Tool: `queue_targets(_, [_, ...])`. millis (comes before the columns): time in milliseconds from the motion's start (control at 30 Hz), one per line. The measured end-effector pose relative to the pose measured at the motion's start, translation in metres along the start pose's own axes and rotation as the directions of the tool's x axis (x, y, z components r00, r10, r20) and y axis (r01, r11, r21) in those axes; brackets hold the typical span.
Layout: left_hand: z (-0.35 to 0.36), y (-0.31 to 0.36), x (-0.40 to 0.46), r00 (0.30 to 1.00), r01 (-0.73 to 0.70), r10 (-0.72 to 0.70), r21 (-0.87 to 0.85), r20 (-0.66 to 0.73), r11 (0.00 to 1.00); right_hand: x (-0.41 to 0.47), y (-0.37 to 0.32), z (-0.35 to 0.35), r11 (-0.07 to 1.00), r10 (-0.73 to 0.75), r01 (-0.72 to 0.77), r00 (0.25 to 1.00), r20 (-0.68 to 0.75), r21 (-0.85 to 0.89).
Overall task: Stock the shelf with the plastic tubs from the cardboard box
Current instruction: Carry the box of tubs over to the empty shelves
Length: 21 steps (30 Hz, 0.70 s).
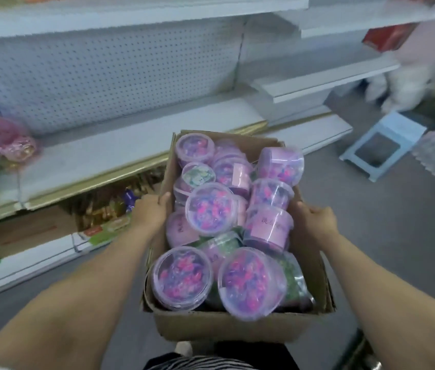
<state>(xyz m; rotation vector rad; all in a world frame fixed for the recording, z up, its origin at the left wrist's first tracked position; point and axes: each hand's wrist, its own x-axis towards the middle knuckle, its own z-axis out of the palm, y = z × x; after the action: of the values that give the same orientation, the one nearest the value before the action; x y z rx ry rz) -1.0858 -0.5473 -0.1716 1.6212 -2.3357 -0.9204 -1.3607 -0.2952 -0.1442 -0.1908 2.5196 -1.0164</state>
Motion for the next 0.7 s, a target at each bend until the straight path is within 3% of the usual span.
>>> queue_targets(300, [0.134,0.235,0.112,0.960,-0.249,0.244,0.026,0.135,0.968,0.179,0.059,-0.135,0.991,0.131,-0.120,0.968,-0.212,0.065])
queue_targets(500, [0.217,0.377,0.160,0.927,-0.307,0.316,-0.074,0.204,0.949,0.272,0.077,-0.228,0.975,0.216,-0.188,0.927,-0.307,0.118])
queue_targets(700, [0.293,0.504,0.214,0.882,-0.400,0.392,-0.023,0.262,0.916,0.370,0.105,-0.288,0.947,0.316,-0.261,0.865,-0.389,0.187])
